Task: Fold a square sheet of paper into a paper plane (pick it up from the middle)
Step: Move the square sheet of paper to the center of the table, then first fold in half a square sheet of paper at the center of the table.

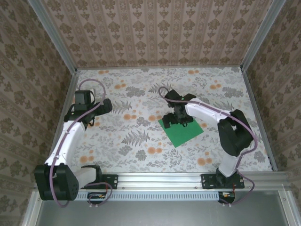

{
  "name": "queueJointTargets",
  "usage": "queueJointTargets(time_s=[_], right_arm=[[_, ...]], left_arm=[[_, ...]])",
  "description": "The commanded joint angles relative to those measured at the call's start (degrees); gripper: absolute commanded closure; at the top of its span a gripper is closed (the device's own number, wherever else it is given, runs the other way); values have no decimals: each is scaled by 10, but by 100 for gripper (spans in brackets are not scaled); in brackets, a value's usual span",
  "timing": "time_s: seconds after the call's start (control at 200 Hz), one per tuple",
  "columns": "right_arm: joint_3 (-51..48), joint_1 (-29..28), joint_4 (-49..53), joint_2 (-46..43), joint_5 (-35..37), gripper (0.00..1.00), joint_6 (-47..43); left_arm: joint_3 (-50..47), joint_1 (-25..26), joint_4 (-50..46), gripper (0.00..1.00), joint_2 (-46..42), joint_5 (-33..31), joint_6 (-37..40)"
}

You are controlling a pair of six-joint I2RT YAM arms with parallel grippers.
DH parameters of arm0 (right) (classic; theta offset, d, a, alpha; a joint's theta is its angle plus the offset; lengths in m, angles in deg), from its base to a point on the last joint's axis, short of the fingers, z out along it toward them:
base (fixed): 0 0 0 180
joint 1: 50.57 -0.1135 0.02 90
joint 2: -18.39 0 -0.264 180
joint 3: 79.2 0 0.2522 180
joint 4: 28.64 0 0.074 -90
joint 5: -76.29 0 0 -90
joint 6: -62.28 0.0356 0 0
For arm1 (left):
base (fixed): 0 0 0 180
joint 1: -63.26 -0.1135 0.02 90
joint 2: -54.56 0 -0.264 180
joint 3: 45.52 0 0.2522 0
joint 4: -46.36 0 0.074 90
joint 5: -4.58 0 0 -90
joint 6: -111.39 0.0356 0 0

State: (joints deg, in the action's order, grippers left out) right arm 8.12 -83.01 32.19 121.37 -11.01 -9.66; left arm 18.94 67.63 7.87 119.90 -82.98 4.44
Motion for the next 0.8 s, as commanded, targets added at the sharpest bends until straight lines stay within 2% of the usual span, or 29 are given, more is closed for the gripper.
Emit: queueJointTargets(time_s=[0.0,0.25,0.795], right_arm=[[17,10,64,24,9,0,-103],[38,21,58,87,15,0,-108],[31,34,49,154,14,1,-75]], left_arm=[[-2,5,-9,0,6,7,-3],[-1,6,-10,0,12,7,-3],[0,8,-12,0,22,12,-1]])
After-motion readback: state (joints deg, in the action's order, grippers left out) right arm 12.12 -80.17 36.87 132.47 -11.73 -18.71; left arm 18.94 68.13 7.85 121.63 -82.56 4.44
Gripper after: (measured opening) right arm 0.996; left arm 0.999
